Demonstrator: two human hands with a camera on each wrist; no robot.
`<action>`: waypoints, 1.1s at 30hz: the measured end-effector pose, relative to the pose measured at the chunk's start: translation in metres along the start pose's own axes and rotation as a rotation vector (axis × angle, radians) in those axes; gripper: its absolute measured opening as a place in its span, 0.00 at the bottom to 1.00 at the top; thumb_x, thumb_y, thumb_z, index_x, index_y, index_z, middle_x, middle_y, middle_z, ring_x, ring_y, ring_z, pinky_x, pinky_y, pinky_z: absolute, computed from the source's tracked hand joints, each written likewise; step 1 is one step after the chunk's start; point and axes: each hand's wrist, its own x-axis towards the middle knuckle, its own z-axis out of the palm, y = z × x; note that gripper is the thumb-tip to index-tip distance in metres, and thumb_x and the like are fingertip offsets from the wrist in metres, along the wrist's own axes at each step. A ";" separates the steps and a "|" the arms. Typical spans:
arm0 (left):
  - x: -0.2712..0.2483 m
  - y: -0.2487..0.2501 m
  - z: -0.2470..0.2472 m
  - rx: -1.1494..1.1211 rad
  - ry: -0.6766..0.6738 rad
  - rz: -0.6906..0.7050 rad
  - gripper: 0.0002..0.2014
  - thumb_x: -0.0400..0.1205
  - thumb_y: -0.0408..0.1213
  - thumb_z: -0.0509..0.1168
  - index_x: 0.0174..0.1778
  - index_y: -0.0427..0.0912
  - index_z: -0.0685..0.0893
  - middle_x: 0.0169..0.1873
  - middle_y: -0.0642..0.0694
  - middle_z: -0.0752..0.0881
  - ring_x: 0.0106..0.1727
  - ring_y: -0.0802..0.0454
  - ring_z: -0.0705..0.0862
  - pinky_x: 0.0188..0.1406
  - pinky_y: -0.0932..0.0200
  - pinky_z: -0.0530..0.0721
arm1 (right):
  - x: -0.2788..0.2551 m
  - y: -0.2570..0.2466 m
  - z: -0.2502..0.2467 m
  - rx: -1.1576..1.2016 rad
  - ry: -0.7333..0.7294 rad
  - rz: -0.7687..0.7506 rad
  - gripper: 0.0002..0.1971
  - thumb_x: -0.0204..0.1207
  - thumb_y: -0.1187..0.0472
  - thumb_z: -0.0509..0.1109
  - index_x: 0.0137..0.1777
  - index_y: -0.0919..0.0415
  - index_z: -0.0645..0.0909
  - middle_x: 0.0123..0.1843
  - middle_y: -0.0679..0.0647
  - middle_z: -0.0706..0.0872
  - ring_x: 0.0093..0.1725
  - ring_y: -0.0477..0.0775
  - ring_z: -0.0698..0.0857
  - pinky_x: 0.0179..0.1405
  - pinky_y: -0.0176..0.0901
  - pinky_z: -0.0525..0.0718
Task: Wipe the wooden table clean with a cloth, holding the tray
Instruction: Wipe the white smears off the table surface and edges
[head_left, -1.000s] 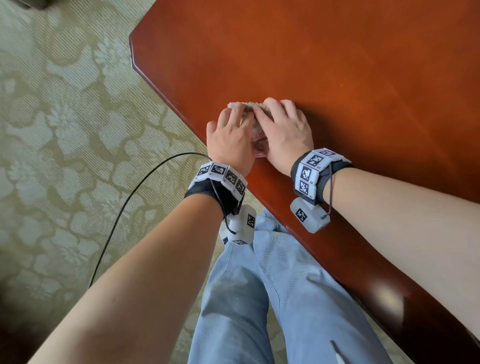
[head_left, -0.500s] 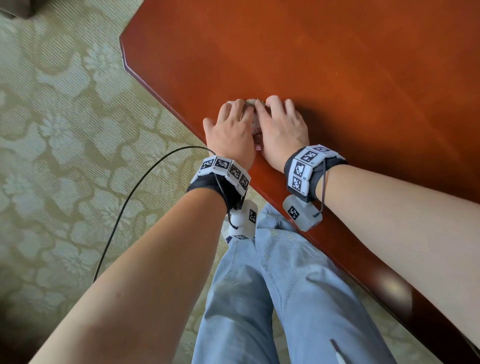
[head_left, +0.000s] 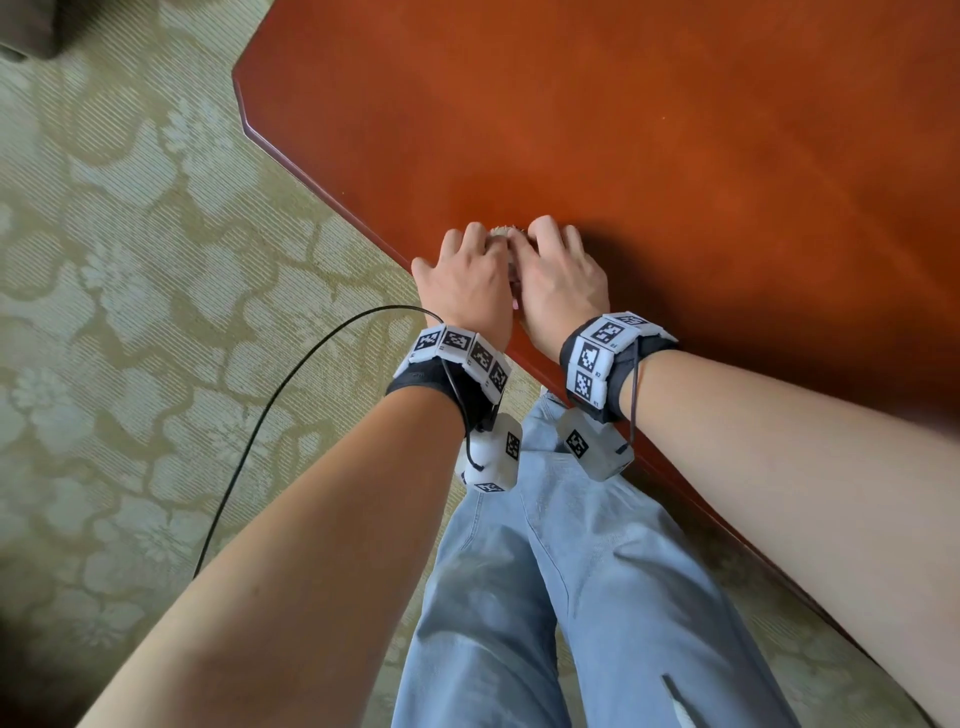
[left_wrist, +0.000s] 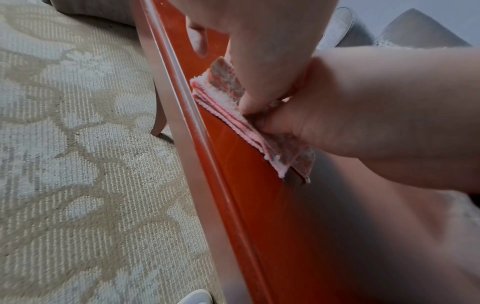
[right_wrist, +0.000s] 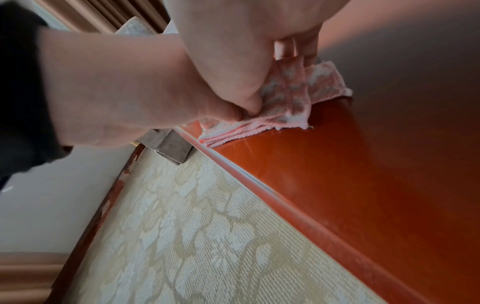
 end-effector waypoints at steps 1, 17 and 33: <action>-0.003 -0.001 0.001 -0.003 -0.006 0.001 0.17 0.83 0.36 0.59 0.68 0.48 0.79 0.64 0.49 0.76 0.66 0.46 0.73 0.54 0.44 0.71 | -0.002 -0.001 0.001 -0.005 -0.001 -0.001 0.21 0.79 0.62 0.67 0.72 0.57 0.75 0.61 0.57 0.76 0.57 0.62 0.77 0.43 0.49 0.76; -0.048 -0.015 0.033 -0.054 0.037 0.008 0.14 0.84 0.36 0.58 0.61 0.48 0.84 0.57 0.49 0.79 0.61 0.46 0.76 0.59 0.45 0.71 | -0.042 -0.017 0.023 -0.020 -0.027 -0.036 0.14 0.83 0.64 0.61 0.66 0.58 0.79 0.58 0.56 0.76 0.54 0.60 0.76 0.35 0.48 0.68; -0.092 -0.028 0.027 -0.115 -0.152 -0.014 0.12 0.81 0.36 0.59 0.55 0.45 0.86 0.52 0.46 0.83 0.59 0.43 0.79 0.61 0.43 0.77 | -0.079 -0.027 0.031 0.139 -0.152 -0.129 0.03 0.78 0.64 0.64 0.43 0.60 0.76 0.48 0.54 0.76 0.51 0.59 0.75 0.32 0.48 0.68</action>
